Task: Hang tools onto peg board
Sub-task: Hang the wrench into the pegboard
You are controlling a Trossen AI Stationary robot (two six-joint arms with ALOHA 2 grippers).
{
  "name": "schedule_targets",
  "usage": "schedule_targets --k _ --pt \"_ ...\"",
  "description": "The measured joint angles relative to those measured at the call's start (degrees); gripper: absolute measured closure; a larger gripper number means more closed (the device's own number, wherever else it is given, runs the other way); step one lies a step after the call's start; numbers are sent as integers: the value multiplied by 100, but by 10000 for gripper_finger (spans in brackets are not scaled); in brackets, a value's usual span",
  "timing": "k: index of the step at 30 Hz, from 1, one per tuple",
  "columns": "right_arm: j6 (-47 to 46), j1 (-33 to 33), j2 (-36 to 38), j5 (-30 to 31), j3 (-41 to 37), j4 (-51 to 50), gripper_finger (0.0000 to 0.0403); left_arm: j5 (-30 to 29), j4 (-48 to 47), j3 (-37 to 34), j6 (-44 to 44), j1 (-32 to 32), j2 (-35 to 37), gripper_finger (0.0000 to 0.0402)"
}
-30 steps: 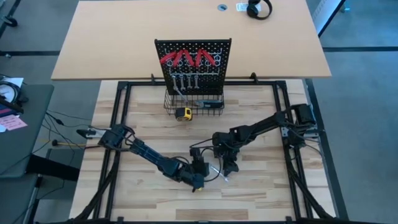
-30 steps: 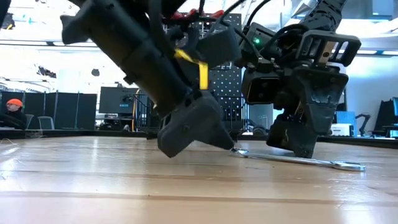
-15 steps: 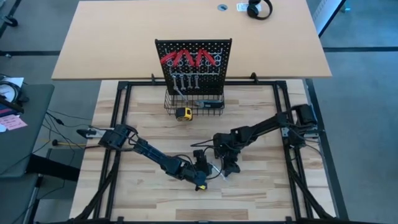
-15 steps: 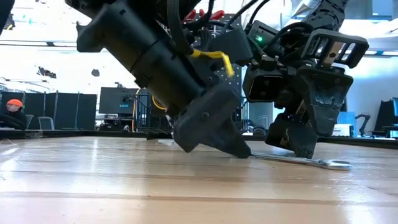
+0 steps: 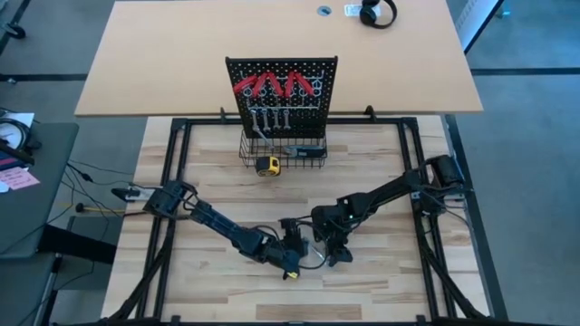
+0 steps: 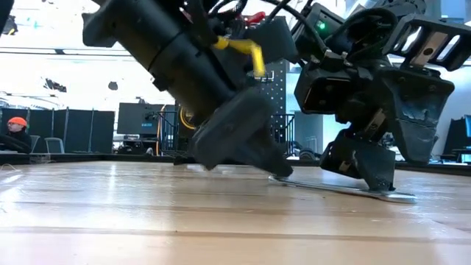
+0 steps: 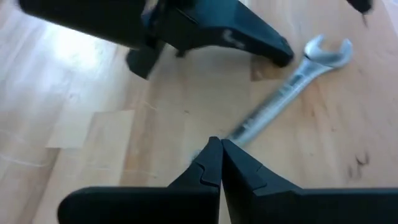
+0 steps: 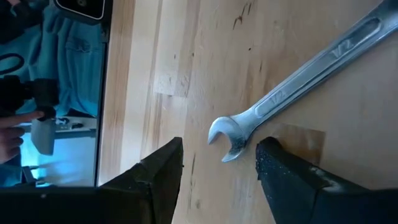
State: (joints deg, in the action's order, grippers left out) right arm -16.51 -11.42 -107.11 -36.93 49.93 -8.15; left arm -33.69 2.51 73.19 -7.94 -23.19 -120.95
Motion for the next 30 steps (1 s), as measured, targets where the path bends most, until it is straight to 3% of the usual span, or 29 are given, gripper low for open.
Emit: schedule_targets --k 20,30 --pt "-196 -17 -2 -24 -1 84 190 -92 -273 -132 -542 143 -6 402" --pt "-1653 -120 7 309 -587 2090 175 -75 -250 -136 -576 141 -6 401"
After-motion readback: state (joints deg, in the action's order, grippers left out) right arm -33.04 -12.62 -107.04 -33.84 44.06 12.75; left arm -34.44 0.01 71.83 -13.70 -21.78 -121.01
